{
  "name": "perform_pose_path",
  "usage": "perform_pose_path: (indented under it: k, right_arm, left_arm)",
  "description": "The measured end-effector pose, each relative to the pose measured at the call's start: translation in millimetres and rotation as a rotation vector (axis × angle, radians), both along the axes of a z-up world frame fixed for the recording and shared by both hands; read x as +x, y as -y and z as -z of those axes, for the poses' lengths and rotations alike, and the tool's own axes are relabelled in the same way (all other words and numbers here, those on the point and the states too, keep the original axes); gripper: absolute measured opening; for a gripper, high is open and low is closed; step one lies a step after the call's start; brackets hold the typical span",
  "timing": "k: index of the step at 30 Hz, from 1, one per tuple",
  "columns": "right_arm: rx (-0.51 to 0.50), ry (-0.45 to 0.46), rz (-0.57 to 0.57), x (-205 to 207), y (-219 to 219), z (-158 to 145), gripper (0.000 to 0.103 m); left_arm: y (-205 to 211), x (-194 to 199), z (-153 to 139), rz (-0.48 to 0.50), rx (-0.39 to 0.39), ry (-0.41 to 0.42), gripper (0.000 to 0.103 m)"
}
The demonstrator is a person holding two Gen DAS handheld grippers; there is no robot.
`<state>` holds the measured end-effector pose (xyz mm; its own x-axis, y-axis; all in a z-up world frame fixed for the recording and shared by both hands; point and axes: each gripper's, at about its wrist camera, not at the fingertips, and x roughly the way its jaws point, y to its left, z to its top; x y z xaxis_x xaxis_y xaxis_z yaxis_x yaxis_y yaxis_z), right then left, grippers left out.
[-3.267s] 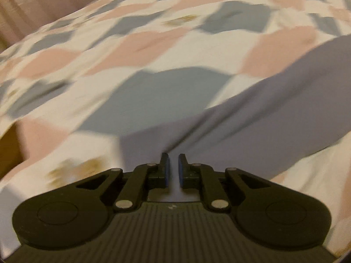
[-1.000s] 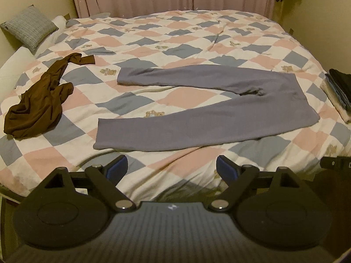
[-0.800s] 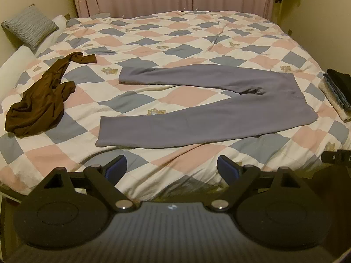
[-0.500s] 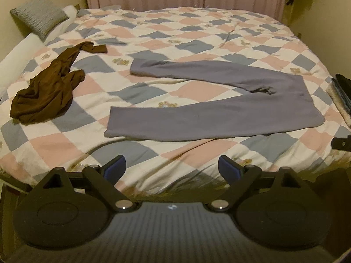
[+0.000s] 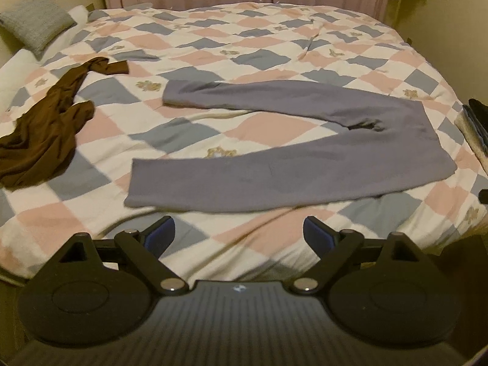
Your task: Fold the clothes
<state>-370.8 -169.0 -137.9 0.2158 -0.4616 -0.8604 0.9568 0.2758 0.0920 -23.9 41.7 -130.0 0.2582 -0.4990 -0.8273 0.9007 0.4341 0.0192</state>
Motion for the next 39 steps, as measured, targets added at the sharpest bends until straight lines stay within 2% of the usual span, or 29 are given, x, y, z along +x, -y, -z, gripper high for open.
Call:
perform_pose_path:
  k: [3, 6, 8, 13, 17, 23, 25, 27, 29, 32, 39]
  right_arm:
    - [-0.003, 0.055, 0.002, -17, 39, 6, 0.101]
    - [-0.004, 0.107, -0.034, -29, 87, 16, 0.095]
    - [0.001, 0.13, -0.079, -35, 125, 24, 0.087]
    - [0.0, 0.167, -0.224, -39, 222, 43, 0.087]
    - [0.016, 0.136, -0.39, -26, 303, 67, 0.084]
    - [0.039, 0.128, -0.548, 17, 394, 100, 0.084]
    - [0.051, 0.125, -0.58, 34, 418, 115, 0.083]
    - [0.061, 0.118, -0.605, 51, 438, 130, 0.08]
    - [0.058, 0.11, -0.619, 66, 456, 144, 0.076]
    - [0.073, 0.112, -0.648, 86, 478, 162, 0.074]
    - [0.091, 0.109, -0.737, 122, 505, 185, 0.074]
  left_arm:
    - [32, 4, 8, 0.029, -0.016, 0.018, 0.089]
    - [73, 3, 16, 0.059, -0.032, 0.05, 0.087]
    - [106, 2, 23, 0.083, -0.022, 0.07, 0.083]
    - [196, 10, 45, 0.166, 0.028, 0.123, 0.077]
    - [269, 33, 68, 0.294, 0.058, 0.171, 0.065]
    - [368, 76, 107, 0.479, 0.1, 0.247, 0.064]
    - [398, 94, 127, 0.536, 0.118, 0.265, 0.064]
    - [424, 114, 148, 0.59, 0.142, 0.282, 0.056]
    - [449, 141, 171, 0.63, 0.169, 0.277, 0.043]
    - [472, 179, 202, 0.68, 0.216, 0.268, 0.037]
    - [484, 237, 250, 0.819, 0.317, 0.189, 0.037]
